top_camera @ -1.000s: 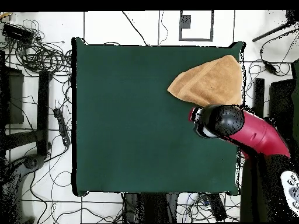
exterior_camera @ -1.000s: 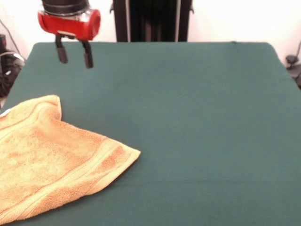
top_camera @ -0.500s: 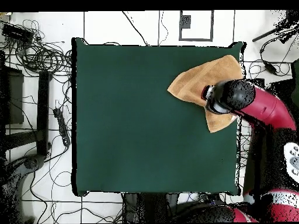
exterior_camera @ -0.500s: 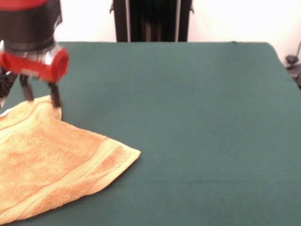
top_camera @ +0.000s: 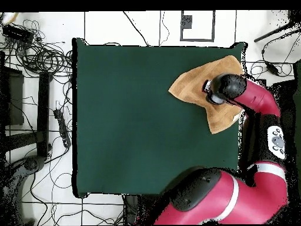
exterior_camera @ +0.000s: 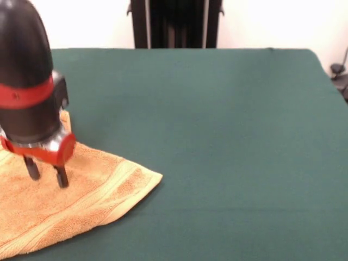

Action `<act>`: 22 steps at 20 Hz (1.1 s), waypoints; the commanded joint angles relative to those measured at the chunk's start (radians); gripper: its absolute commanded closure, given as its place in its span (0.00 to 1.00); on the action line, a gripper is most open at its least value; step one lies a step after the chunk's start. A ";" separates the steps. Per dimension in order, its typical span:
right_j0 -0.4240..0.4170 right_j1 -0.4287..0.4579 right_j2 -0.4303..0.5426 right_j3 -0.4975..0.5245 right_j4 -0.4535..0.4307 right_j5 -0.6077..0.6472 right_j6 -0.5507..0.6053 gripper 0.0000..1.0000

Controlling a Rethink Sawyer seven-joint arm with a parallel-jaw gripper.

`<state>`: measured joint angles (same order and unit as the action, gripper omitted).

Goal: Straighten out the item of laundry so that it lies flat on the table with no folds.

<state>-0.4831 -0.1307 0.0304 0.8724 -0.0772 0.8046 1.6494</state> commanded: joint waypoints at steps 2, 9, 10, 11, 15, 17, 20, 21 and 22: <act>0.026 0.133 0.147 -0.132 0.035 0.121 -0.024 0.00; 0.026 0.175 0.150 -0.283 0.047 0.301 -0.063 0.00; 0.021 0.192 0.157 -0.330 0.045 0.348 -0.084 0.00; 0.017 0.212 0.162 -0.382 0.041 0.402 -0.105 0.00; 0.005 0.258 0.179 -0.535 0.026 0.588 -0.144 0.00; 0.007 0.255 0.175 -0.564 0.024 0.641 -0.116 0.00; 0.012 0.257 0.167 -0.572 0.030 0.669 -0.066 0.00; 0.011 0.253 0.165 -0.538 0.046 0.631 -0.034 0.00; 0.004 0.236 0.165 -0.474 0.066 0.565 -0.009 0.00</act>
<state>-0.4957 0.0752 0.0826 0.4005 -0.0413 1.3215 1.6494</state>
